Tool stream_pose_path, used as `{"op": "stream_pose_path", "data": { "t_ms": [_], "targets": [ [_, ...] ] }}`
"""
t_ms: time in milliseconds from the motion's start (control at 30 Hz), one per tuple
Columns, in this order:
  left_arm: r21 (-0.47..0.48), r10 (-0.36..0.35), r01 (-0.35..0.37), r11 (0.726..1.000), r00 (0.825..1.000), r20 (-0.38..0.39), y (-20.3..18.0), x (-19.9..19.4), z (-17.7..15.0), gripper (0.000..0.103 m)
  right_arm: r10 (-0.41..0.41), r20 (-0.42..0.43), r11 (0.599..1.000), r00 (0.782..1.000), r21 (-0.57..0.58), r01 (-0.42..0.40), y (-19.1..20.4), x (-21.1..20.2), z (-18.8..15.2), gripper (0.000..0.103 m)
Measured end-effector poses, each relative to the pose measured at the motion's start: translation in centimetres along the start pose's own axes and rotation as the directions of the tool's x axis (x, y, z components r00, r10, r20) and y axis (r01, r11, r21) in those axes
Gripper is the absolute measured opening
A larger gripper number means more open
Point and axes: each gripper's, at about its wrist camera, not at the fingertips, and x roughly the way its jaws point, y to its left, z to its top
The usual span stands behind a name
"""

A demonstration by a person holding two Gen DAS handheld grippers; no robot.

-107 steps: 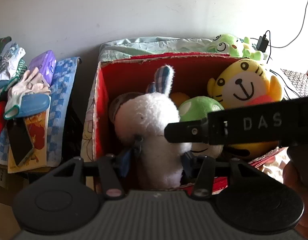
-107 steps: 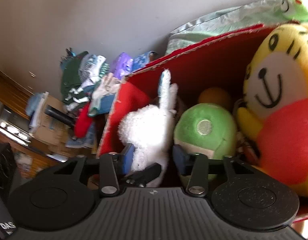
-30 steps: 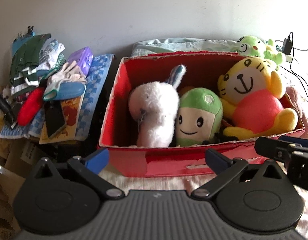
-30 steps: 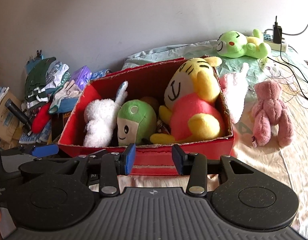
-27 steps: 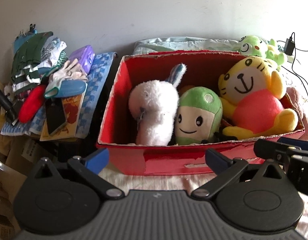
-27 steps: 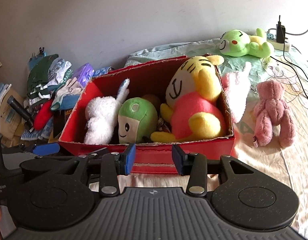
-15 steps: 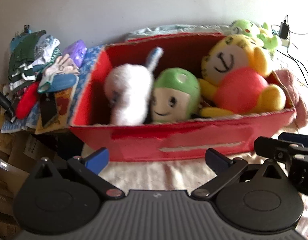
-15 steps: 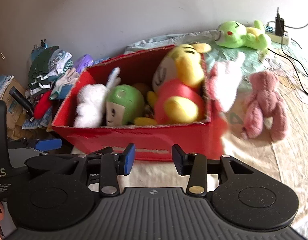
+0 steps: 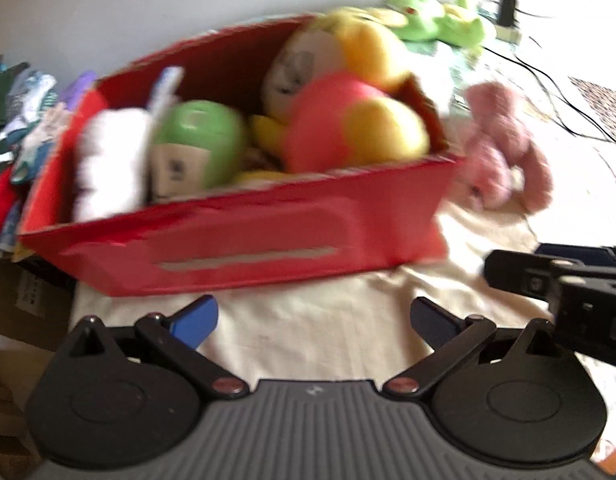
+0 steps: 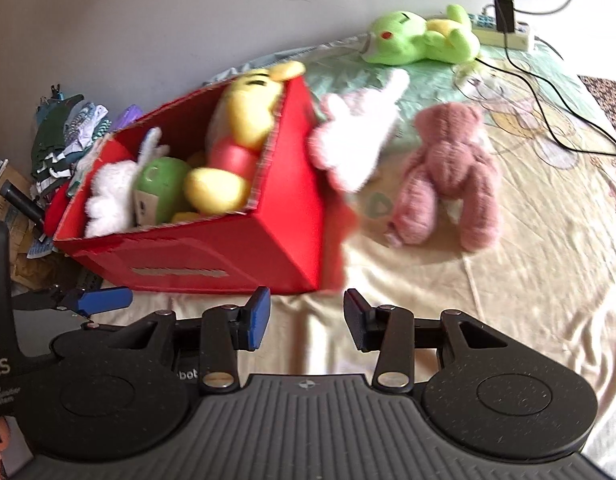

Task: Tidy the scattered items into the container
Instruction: 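Withdraw the right gripper from the box and move to the pink teddy bear, then close the right gripper on the pink teddy bear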

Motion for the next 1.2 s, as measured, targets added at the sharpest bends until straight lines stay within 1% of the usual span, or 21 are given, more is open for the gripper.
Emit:
{"op": "stream_pose_path", "data": {
  "t_ms": [167,333,433,533,633,733,833,933,1033,1067,1200],
  "targets": [
    [0.07,-0.076,0.077,0.995,0.997,-0.015,-4.5,0.8,0.2,0.102,-0.019,-0.021,0.999,1.0,0.035,0.019,-3.8,-0.1,-0.3,0.044],
    [0.121,-0.165,0.166,0.979,0.986,-0.023,-8.8,1.7,0.6,0.102,-0.037,-0.031,0.994,0.999,0.101,0.04,-8.2,-0.4,-0.3,0.044],
    [0.15,-0.184,0.184,0.971,0.983,-0.015,-11.1,2.2,0.9,0.101,-0.048,-0.035,0.989,0.998,0.142,0.053,-10.8,-0.4,-0.1,0.044],
    [0.17,-0.194,0.189,0.967,0.981,0.014,-12.5,2.6,1.6,0.101,-0.049,-0.032,0.983,0.998,0.173,0.054,-12.8,-0.4,0.2,0.044],
    [0.189,-0.185,0.171,0.967,0.981,0.061,-13.6,3.6,2.7,0.101,-0.051,-0.019,0.981,0.999,0.184,0.054,-14.2,0.0,1.1,0.044],
    [0.204,-0.178,0.157,0.966,0.98,0.091,-14.3,4.8,4.0,0.098,-0.037,-0.005,0.98,0.999,0.198,0.037,-15.3,0.4,2.5,0.044],
    [0.184,-0.192,0.17,0.968,0.975,0.107,-14.4,5.9,5.1,0.096,-0.018,0.003,0.979,1.0,0.204,0.017,-15.9,1.3,4.1,0.044],
    [0.155,-0.176,0.155,0.976,0.976,0.13,-14.0,6.7,6.1,0.096,0.01,-0.01,0.979,1.0,0.203,-0.008,-16.2,2.6,5.5,0.044],
    [0.139,-0.182,0.164,0.977,0.975,0.127,-13.8,7.8,7.0,0.096,0.031,-0.032,0.982,0.999,0.188,-0.024,-15.9,4.1,6.3,0.045],
    [0.138,-0.184,0.167,0.976,0.975,0.125,-13.8,8.1,7.2,0.099,0.034,-0.04,0.983,0.999,0.18,-0.027,-15.7,4.5,6.5,0.045],
    [0.133,-0.22,0.204,0.97,0.968,0.119,-13.7,8.8,7.5,0.1,0.06,-0.051,0.986,0.997,0.161,-0.051,-15.2,5.6,7.2,0.047]
  ]
}}
